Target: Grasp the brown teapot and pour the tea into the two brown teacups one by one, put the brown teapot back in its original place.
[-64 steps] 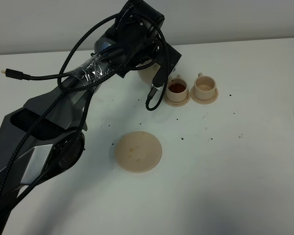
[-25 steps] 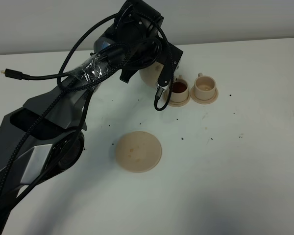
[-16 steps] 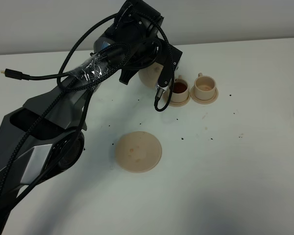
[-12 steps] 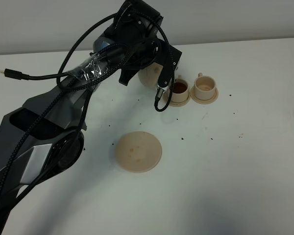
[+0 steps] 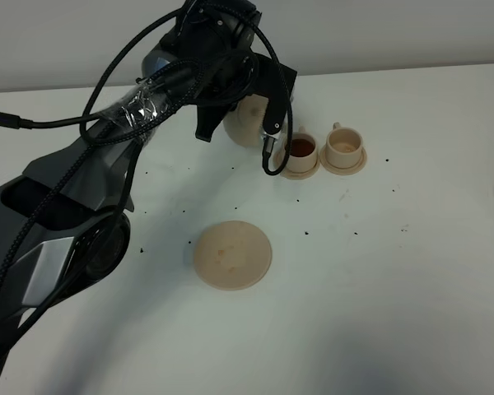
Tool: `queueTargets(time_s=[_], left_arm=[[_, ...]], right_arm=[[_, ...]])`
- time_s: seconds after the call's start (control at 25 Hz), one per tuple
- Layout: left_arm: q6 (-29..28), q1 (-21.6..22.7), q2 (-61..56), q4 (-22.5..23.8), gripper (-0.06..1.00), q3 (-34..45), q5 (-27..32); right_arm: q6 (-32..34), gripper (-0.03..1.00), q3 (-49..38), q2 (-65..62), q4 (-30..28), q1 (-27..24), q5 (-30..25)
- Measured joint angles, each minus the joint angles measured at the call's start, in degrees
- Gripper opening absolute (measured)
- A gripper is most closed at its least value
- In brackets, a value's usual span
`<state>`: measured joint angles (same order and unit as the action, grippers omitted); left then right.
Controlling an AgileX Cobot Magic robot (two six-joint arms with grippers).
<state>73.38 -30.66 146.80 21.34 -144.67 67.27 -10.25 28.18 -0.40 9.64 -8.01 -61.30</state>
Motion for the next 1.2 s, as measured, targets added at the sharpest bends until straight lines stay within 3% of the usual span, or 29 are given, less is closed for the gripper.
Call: queueTargets(time_s=[0.8,1.0,1.2], left_arm=[[-26.3,3.9,-0.8,-14.0,0.15,0.0,0.9],[-27.9,4.1,-0.8,-14.6,0.15,0.0,0.9],[-25.3,3.5,-0.8,-14.6,0.15,0.0,0.9]], right_arm=[[0.0,0.31,0.0,0.0,0.0,0.0,0.0],[0.0,0.31,0.0,0.0,0.0,0.0,0.0],[0.0,0.31,0.0,0.0,0.0,0.0,0.0]])
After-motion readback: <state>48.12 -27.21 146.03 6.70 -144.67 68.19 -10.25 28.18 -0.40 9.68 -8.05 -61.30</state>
